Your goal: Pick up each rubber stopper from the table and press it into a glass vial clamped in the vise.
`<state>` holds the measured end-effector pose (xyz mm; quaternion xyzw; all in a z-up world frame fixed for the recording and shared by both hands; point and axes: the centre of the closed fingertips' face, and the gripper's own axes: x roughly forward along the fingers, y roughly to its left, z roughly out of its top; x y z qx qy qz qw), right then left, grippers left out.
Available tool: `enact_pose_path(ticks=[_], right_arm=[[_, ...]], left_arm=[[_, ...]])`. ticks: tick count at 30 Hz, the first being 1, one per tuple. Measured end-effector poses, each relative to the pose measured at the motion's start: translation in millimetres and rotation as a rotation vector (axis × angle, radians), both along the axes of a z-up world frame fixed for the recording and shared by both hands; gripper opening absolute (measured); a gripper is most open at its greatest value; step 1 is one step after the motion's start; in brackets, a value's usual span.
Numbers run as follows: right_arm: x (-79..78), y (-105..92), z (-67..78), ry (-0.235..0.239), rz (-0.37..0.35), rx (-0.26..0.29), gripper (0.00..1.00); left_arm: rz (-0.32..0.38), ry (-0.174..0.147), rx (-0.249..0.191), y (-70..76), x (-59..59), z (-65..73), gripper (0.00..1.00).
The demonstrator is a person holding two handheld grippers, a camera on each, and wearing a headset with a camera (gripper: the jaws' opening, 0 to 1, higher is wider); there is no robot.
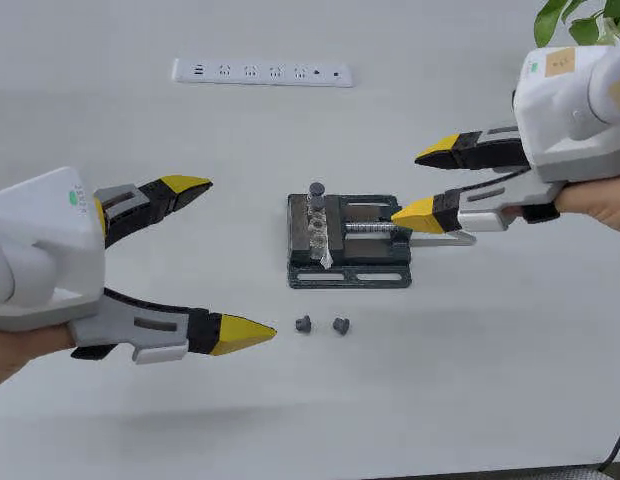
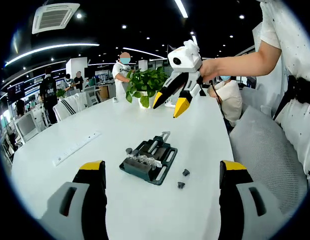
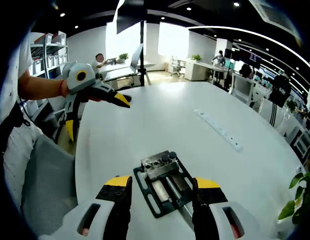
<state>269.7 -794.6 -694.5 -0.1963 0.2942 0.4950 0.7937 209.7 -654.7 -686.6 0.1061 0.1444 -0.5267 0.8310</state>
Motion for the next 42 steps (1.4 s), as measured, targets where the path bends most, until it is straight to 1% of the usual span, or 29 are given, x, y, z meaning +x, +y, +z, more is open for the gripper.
enact_pose_path(ticks=[6,10,13,16,19,22,25,32,34,37,42], right_arm=[[-13.3,-7.0,-2.0,-0.011,-0.023,0.06,0.5],[-25.5,-8.3,-5.3,-0.006,-0.041,0.092,0.51],[-36.0,-5.1,-6.4,-0.004,-0.049,0.12,0.53],[-43.9,-4.5,-11.3,-0.001,-0.053,0.138,0.57],[-50.9,-2.7,-15.7,0.006,-0.067,0.166,0.57],[-58.5,-1.1,-22.9,0.012,-0.073,0.184,0.57],[-62.4,-1.1,-30.8,0.016,-0.085,0.197,0.56],[-70.8,1.5,-50.6,0.019,-0.109,0.214,0.49],[-72.7,2.0,-56.2,0.027,-0.116,0.22,0.47],[-78.1,4.5,-68.4,0.039,-0.12,0.215,0.45],[-83.6,9.1,-83.2,0.048,-0.121,0.206,0.39]], left_arm=[[-0.003,0.001,0.01,0.3,-1.7,-0.2,0.95],[-0.008,0.002,0.016,-0.3,-2.8,-0.4,0.95],[-0.011,0.003,0.02,-0.9,-3.4,-0.7,0.96],[-0.014,0.005,0.02,-1.6,-4.0,-1.2,0.97],[-0.016,0.008,0.027,-1.2,-4.6,-3.5,0.98],[-0.017,0.013,0.03,-0.5,-4.8,-5.2,0.98],[-0.016,0.015,0.032,0.0,-4.7,-6.4,0.99],[-0.017,0.021,0.035,0.1,-4.2,-8.5,0.99],[-0.018,0.021,0.035,-0.1,-4.1,-8.6,0.98],[-0.017,0.022,0.035,-0.3,-3.6,-9.0,0.98],[-0.018,0.024,0.035,-1.3,-3.2,-10.2,0.98]])
